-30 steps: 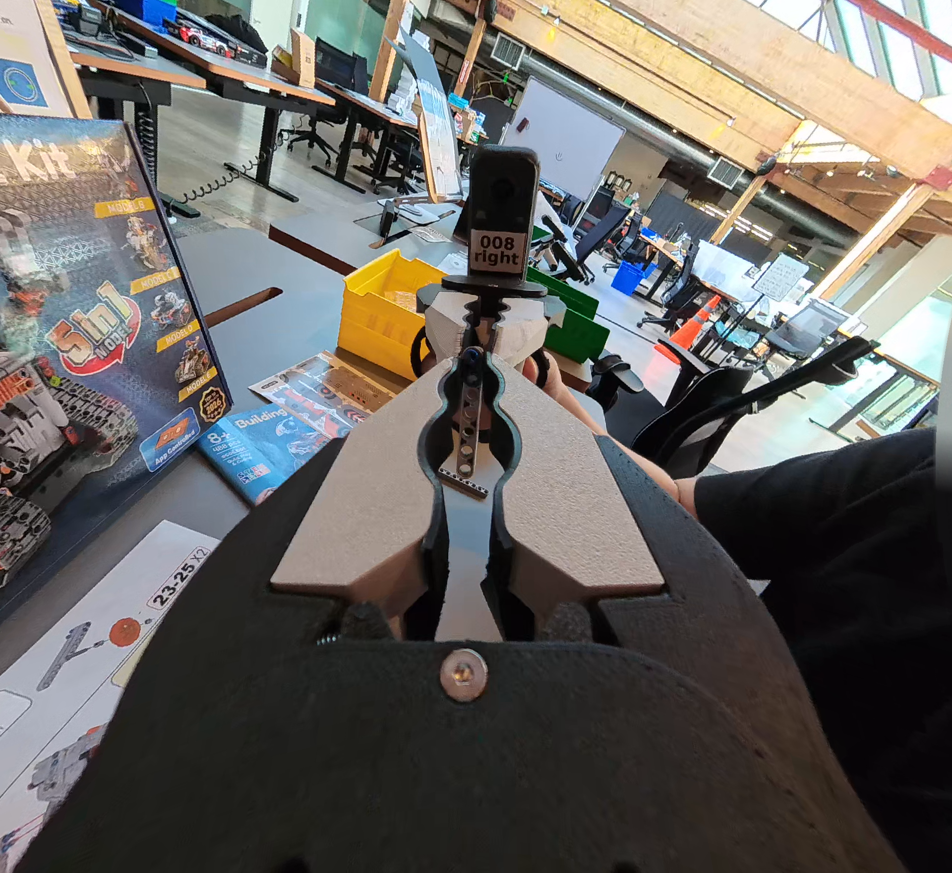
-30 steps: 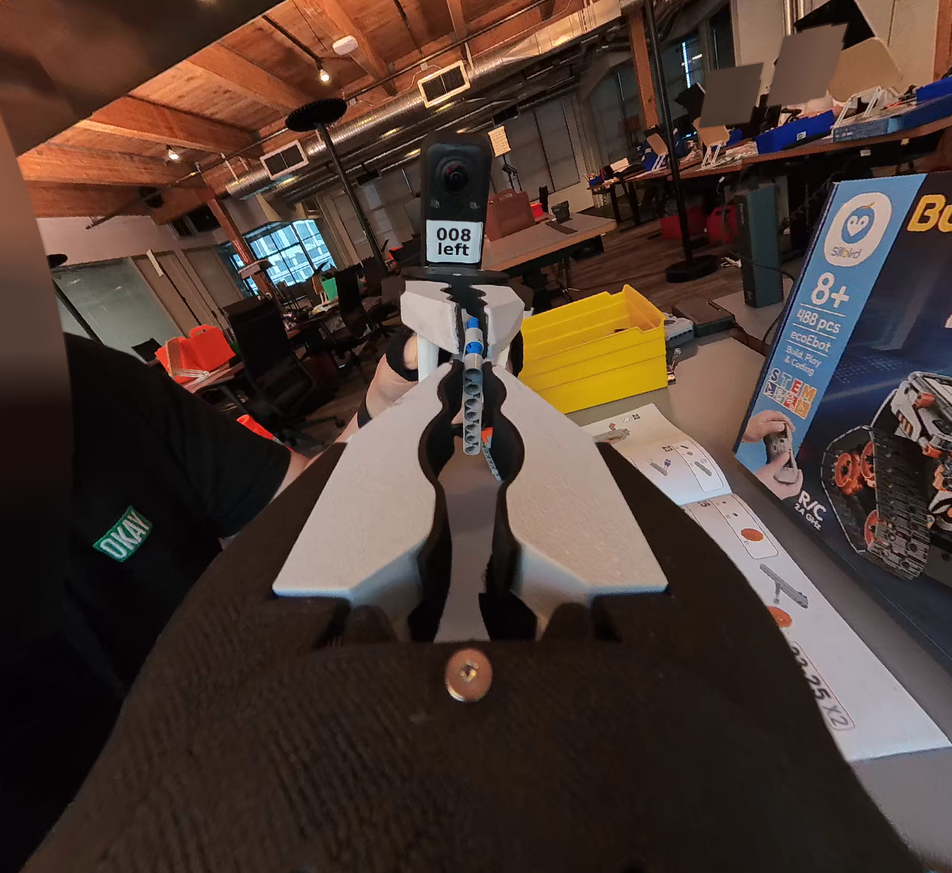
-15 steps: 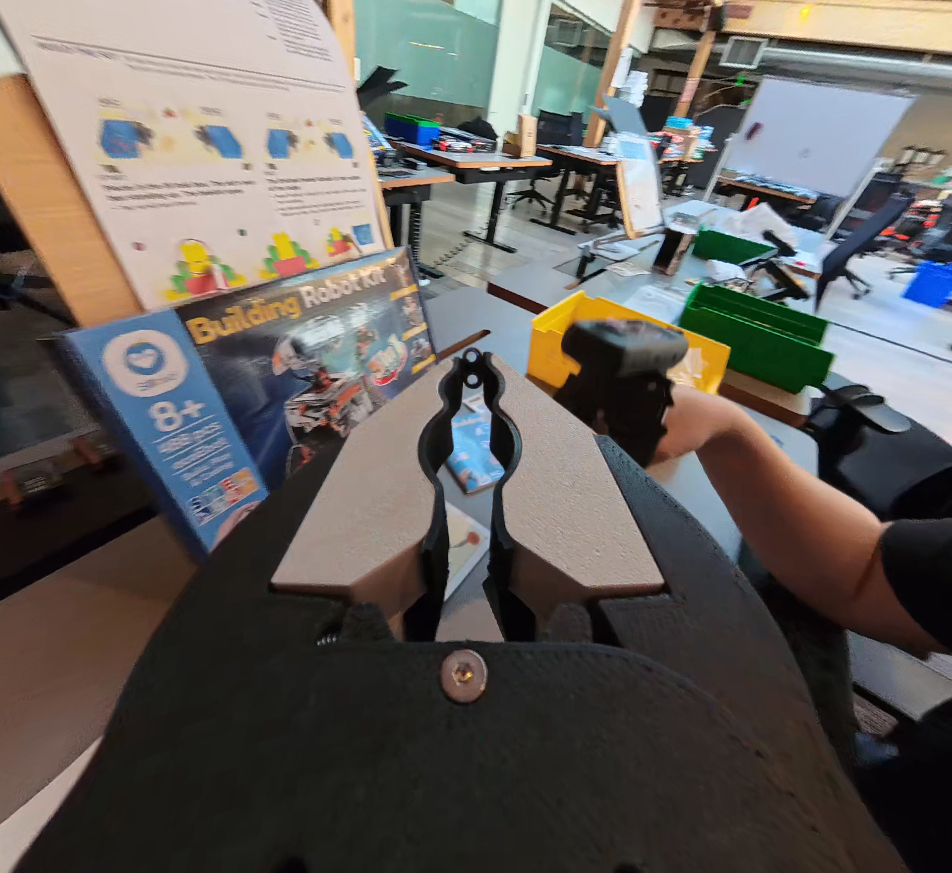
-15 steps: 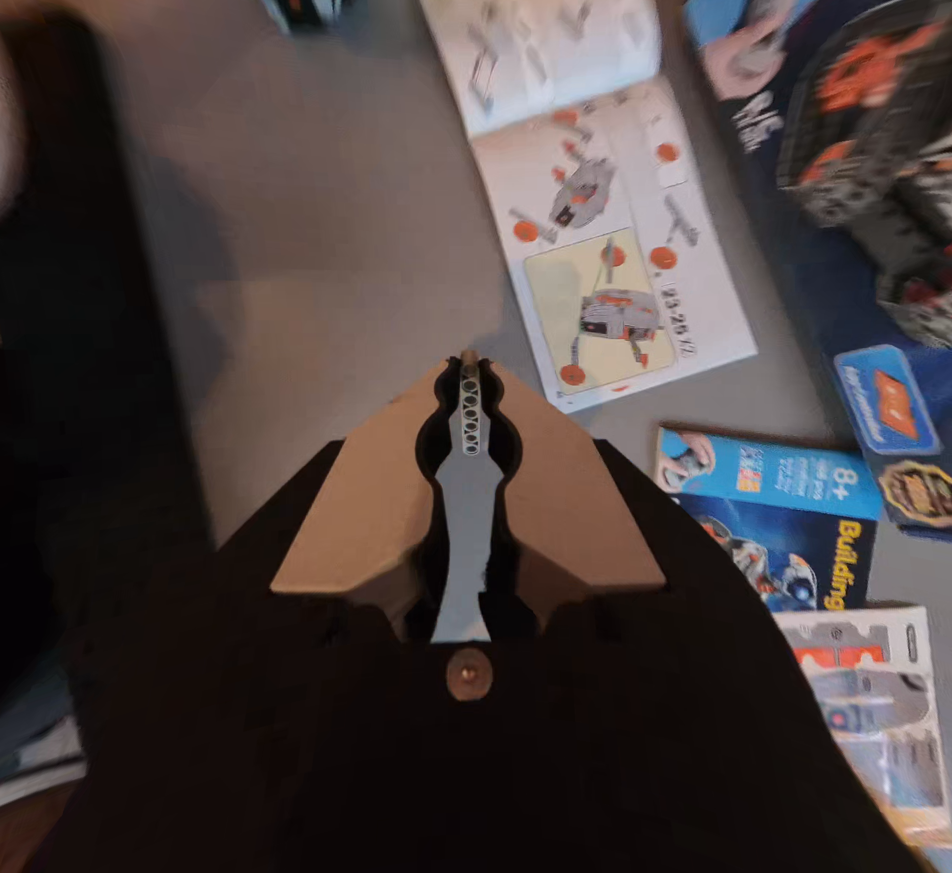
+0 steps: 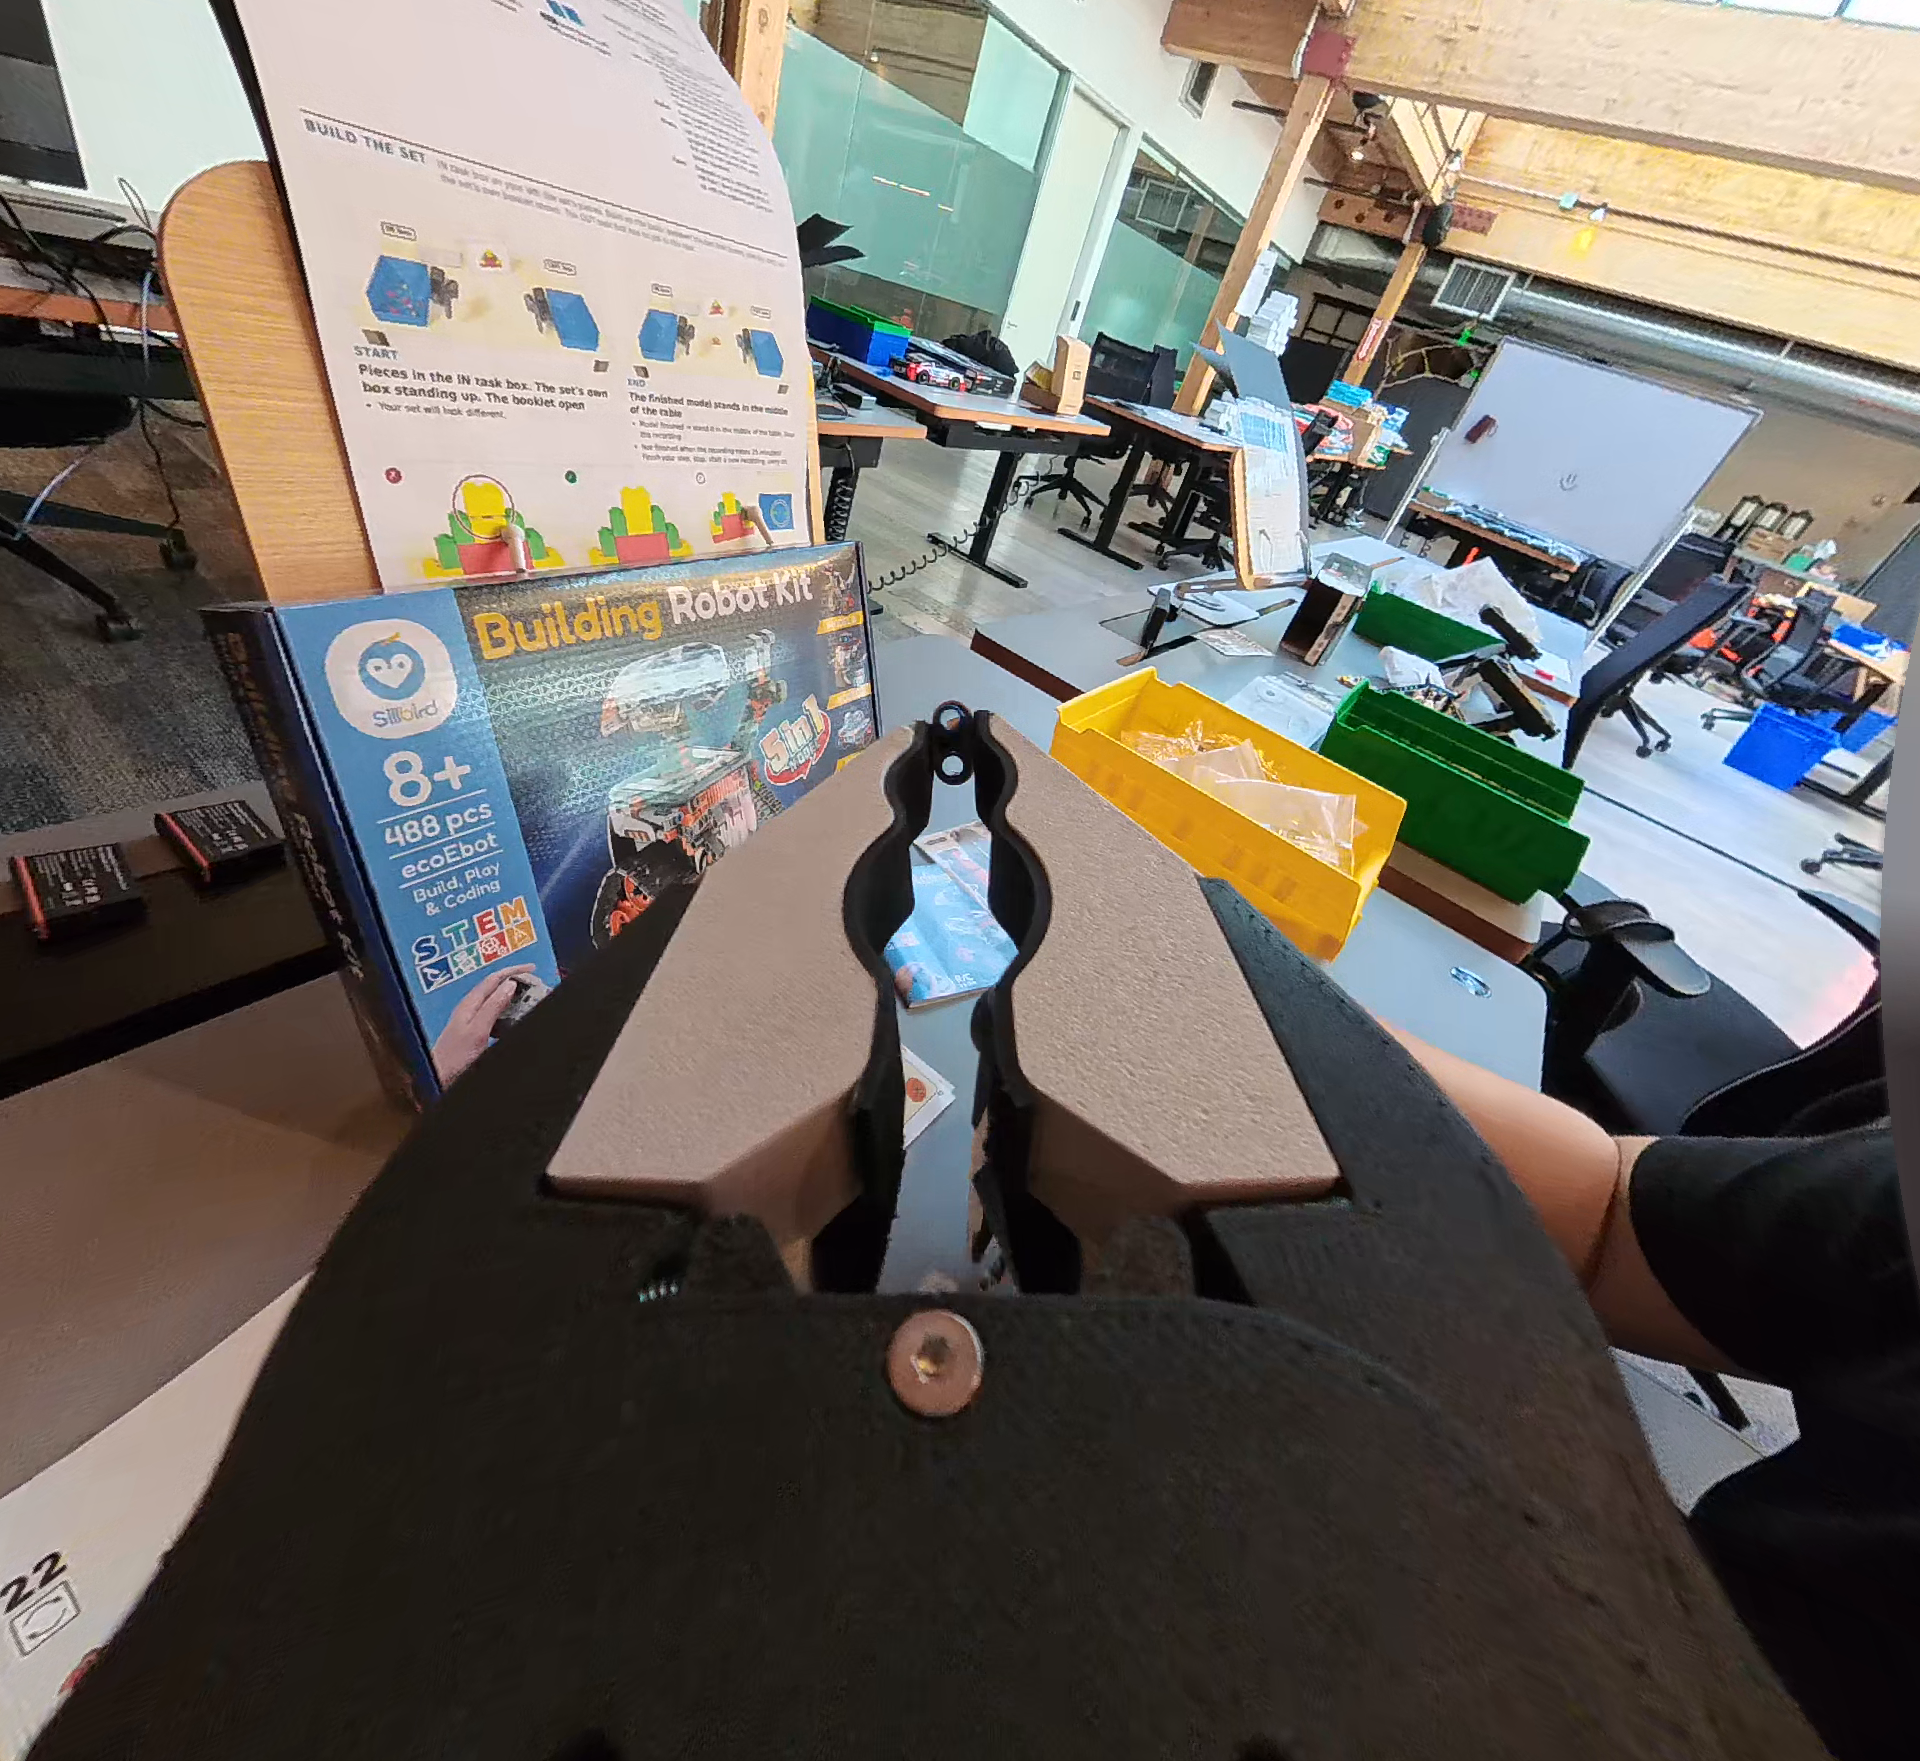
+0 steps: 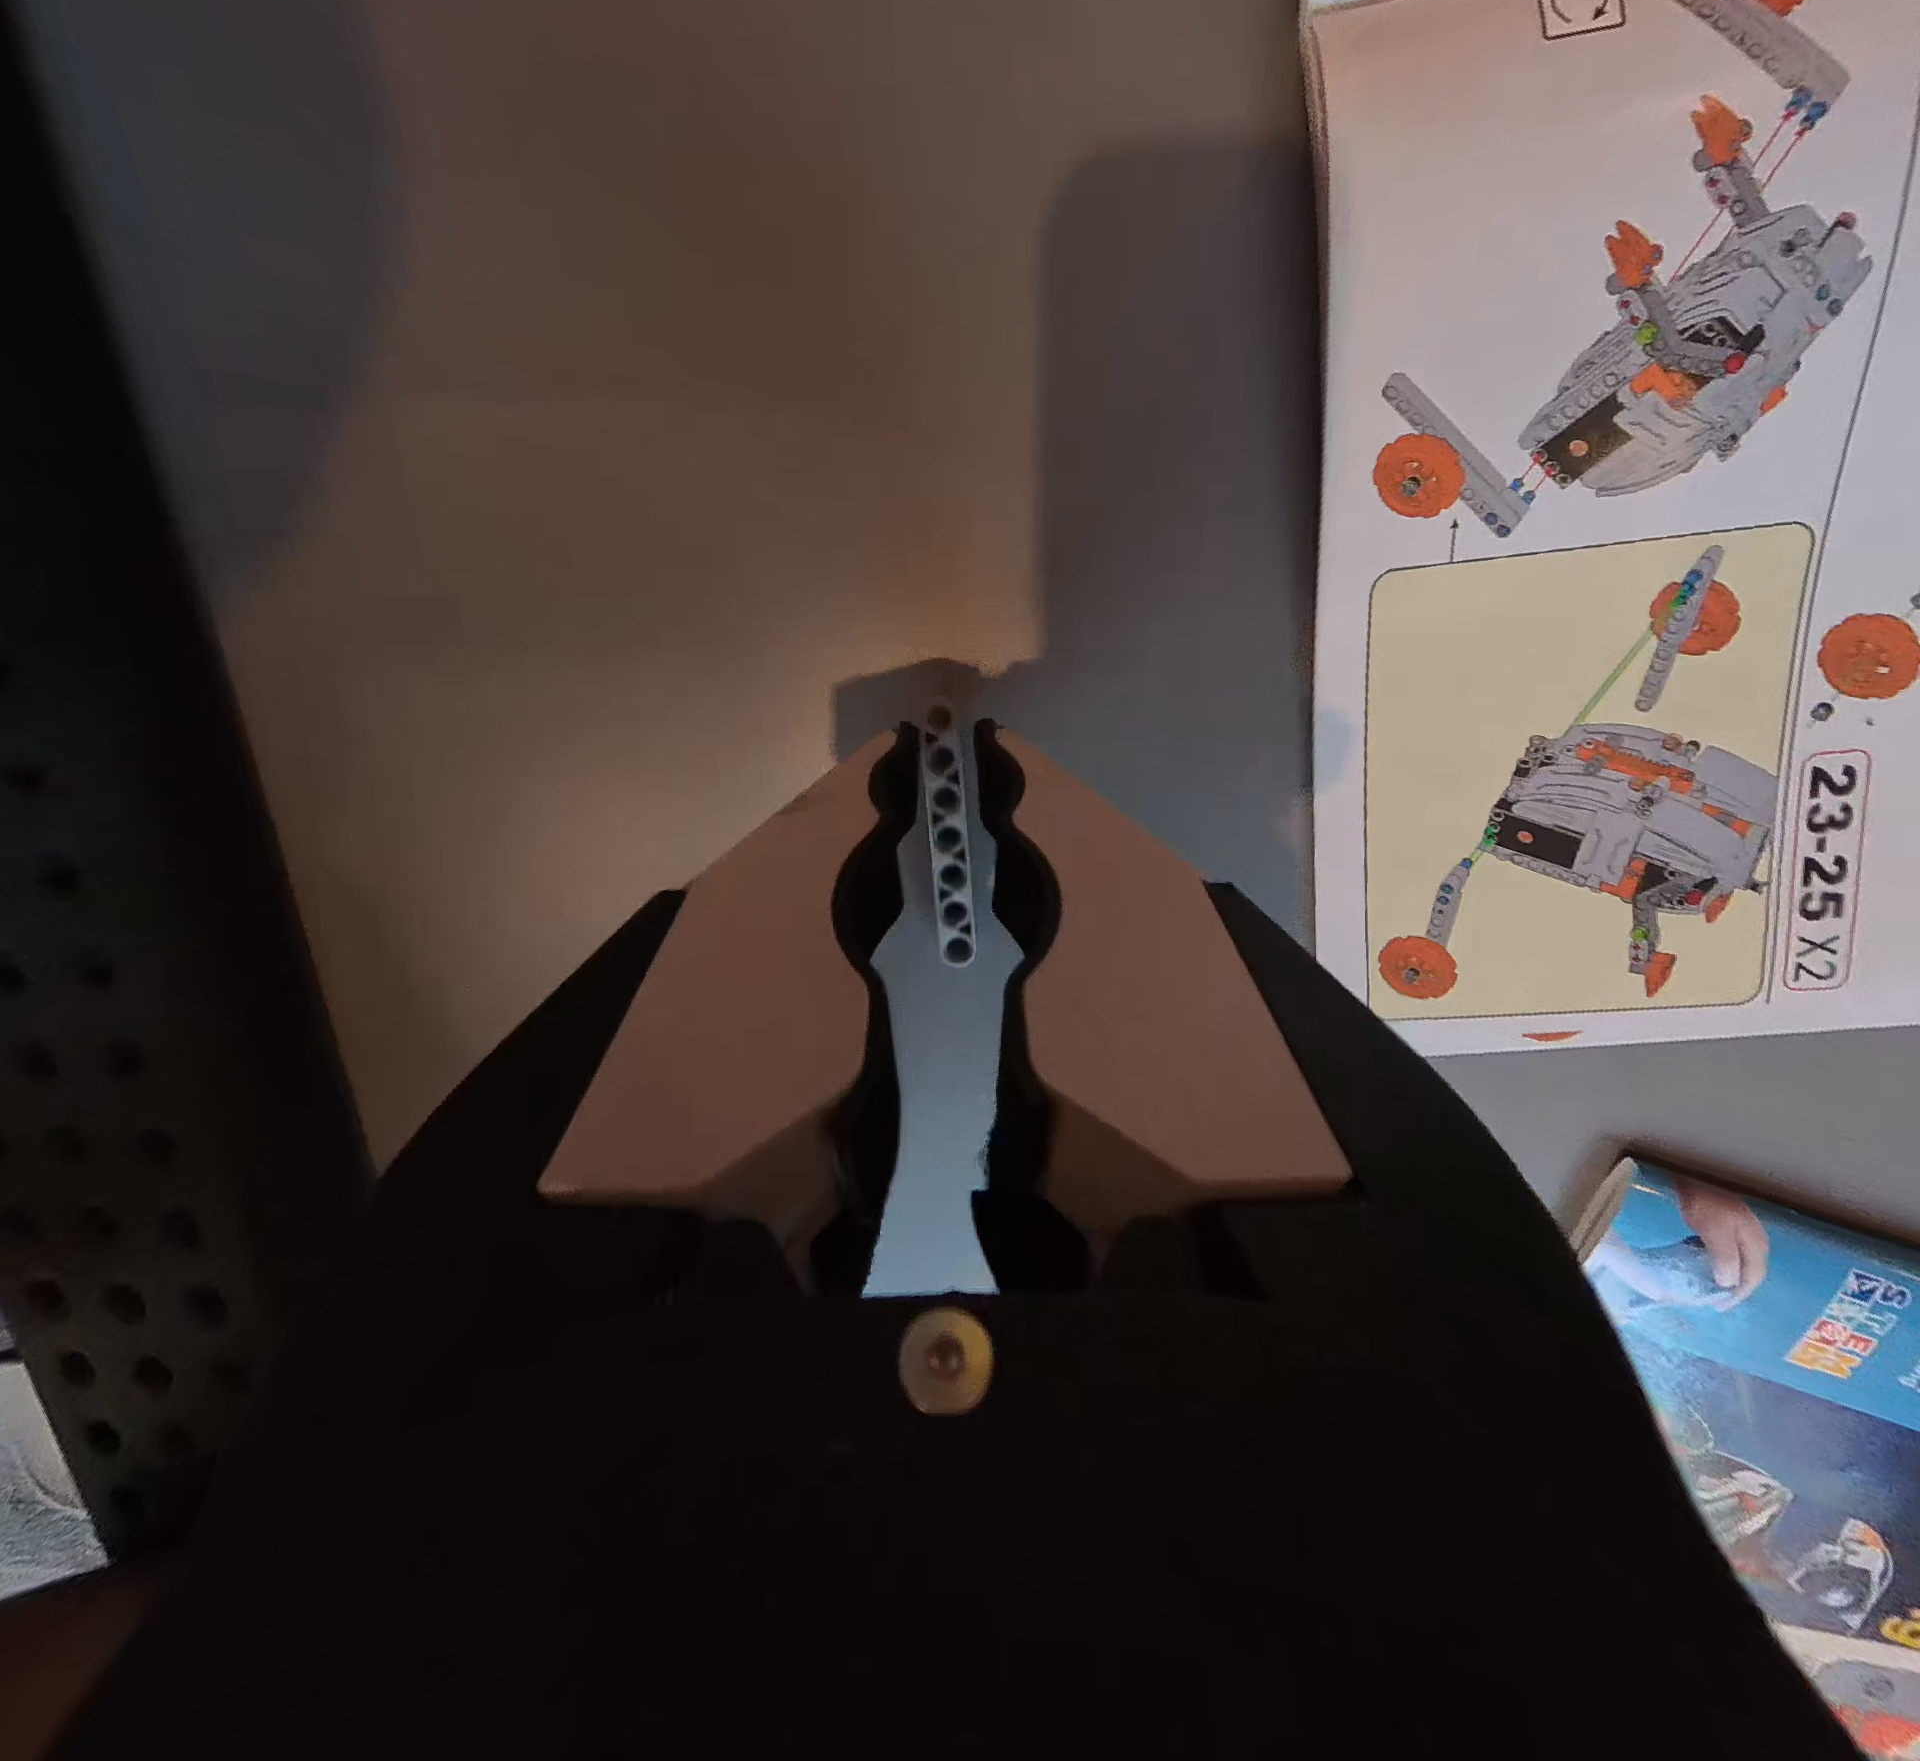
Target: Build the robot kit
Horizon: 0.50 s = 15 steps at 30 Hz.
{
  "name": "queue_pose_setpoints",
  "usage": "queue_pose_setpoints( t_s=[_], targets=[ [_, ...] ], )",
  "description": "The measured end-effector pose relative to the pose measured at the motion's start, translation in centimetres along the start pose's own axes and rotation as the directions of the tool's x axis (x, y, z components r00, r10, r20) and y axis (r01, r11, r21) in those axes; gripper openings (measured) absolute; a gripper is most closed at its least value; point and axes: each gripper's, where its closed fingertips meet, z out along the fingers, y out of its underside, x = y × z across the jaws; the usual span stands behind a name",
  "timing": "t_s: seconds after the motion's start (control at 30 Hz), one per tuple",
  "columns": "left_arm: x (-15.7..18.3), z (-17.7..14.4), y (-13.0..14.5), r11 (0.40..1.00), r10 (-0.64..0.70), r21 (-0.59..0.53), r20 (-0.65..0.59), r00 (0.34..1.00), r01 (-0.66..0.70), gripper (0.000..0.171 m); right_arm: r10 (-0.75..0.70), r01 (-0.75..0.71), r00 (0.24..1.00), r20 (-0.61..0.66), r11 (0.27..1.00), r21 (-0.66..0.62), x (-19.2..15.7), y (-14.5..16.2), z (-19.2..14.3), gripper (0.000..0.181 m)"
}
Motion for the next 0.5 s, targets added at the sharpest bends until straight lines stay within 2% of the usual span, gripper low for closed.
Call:
queue_pose_setpoints(
  t_s=[0.1, 0.2, 0.27, 0.37, 0.5],
  targets=[
    [0.0, -0.1, -0.2, 1.0, -0.006, 0.01, -0.008, 1.0, 0.007, 0.005, 0.02, -0.019, 1.0, -0.021, 1.0, 0.022, 0.7, 0.9, -2.0, 0.017],
    [0.1, -0.3, -0.4, 1.0, -0.014, 0.021, -0.017, 1.0, 0.014, 0.005, 0.043, -0.039, 0.998, -0.035, 0.995, 0.089, 1.0, 0.8, -3.4, 0.018],
    [0.2, -0.4, -0.5, 0.999, -0.018, 0.027, -0.026, 0.999, 0.019, 0.005, 0.008, -0.005, 1.0, -0.031, 0.994, 0.114, 0.4, -0.2, -2.8, 0.018],
    [0.3, -0.3, -0.4, 1.0, -0.022, 0.021, -0.032, 0.999, 0.022, 0.005, -0.053, 0.056, 0.998, -0.04, 0.996, 0.063, -0.3, -0.6, -1.0, 0.018],
    [0.4, -0.2, -0.4, 1.0, -0.018, 0.021, -0.037, 0.999, 0.018, 0.005, -0.072, 0.074, 0.996, -0.056, 0.996, 0.05, -0.6, -0.9, -0.4, 0.017]
  ],
)
